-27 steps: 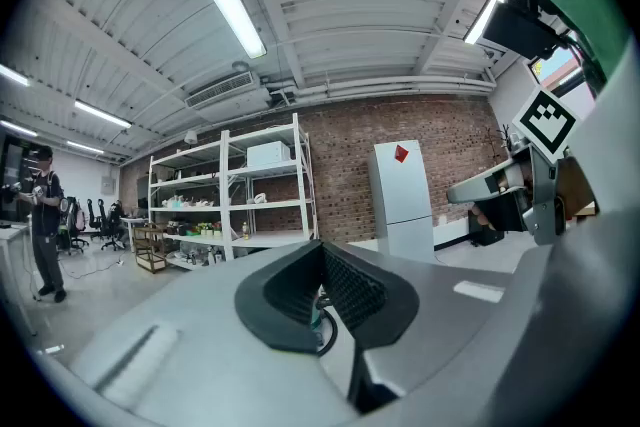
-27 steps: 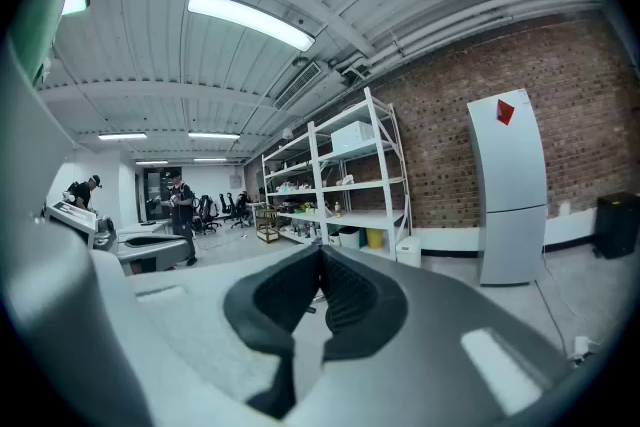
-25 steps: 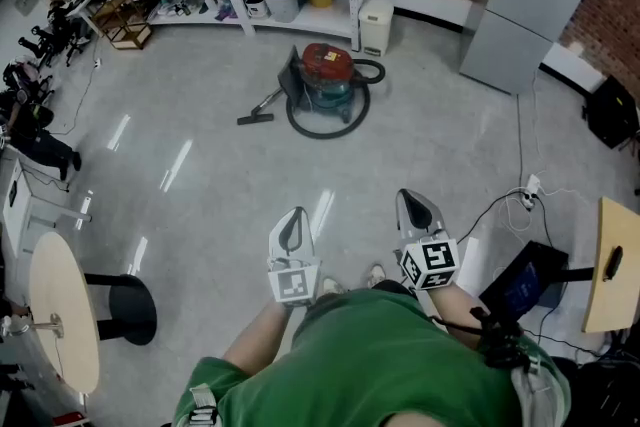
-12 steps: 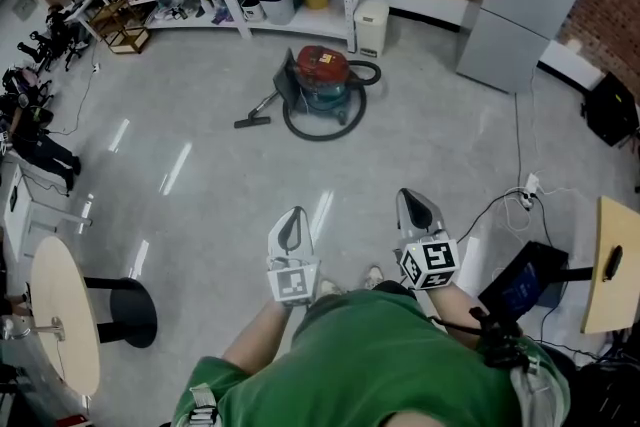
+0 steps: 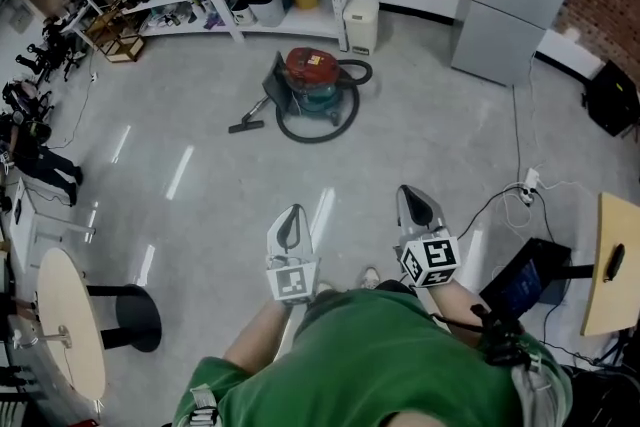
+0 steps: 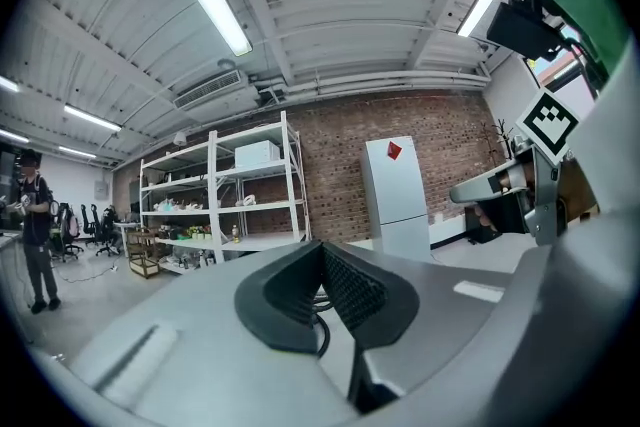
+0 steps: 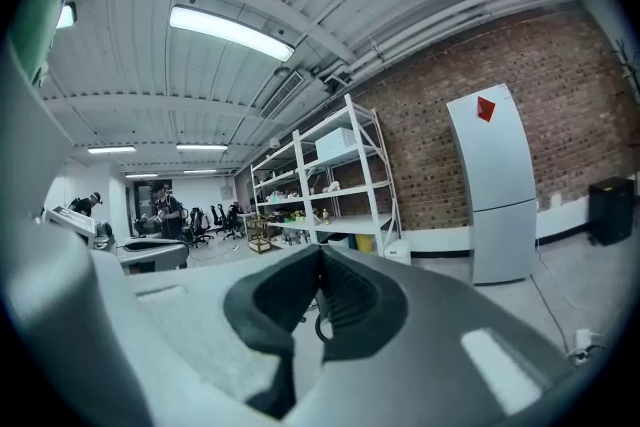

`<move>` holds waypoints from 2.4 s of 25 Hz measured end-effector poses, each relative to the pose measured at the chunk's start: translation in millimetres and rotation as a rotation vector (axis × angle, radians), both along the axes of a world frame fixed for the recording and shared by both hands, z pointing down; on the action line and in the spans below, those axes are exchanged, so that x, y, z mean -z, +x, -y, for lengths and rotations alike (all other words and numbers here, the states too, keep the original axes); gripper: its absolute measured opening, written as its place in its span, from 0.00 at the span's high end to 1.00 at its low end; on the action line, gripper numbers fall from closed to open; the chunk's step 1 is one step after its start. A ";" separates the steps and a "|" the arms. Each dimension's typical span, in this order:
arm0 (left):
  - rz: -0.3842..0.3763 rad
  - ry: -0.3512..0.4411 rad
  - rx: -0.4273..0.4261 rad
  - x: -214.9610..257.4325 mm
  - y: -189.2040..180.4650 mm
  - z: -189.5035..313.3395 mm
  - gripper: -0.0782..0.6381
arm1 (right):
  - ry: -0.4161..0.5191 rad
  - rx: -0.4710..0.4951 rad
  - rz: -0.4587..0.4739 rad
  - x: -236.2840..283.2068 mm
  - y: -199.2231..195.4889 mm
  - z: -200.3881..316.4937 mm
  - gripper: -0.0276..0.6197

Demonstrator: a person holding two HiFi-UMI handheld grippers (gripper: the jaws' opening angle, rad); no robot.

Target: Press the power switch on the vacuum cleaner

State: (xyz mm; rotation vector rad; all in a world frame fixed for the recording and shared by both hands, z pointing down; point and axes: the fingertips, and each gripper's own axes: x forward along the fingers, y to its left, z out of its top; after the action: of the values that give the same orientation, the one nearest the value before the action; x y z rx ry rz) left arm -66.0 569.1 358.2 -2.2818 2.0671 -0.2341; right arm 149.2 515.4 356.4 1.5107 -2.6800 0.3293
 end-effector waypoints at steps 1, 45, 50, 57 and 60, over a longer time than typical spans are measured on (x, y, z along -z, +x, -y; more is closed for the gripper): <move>0.000 0.003 -0.004 0.5 6.1 4.5 0.88 | 0.003 -0.001 0.001 0.4 5.6 3.3 0.95; -0.042 0.025 -0.199 -14.3 -18.1 302.1 0.88 | 0.065 -0.214 -0.005 6.9 -0.9 259.2 0.95; -0.045 0.010 -0.206 -17.9 -9.2 319.8 0.88 | 0.069 -0.215 -0.007 7.0 6.8 278.4 0.95; -0.024 0.017 -0.166 -15.8 7.7 359.6 0.88 | 0.078 -0.177 0.008 9.0 26.4 330.8 0.95; -0.001 0.007 -0.142 -19.9 19.7 383.1 0.88 | 0.079 -0.157 0.019 9.7 40.4 359.6 0.95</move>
State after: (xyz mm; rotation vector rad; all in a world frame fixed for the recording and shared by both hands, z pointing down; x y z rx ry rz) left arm -46.3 186.0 378.1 -2.4108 1.8923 -0.2180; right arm 189.6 155.8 346.7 1.7541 -2.6230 0.2482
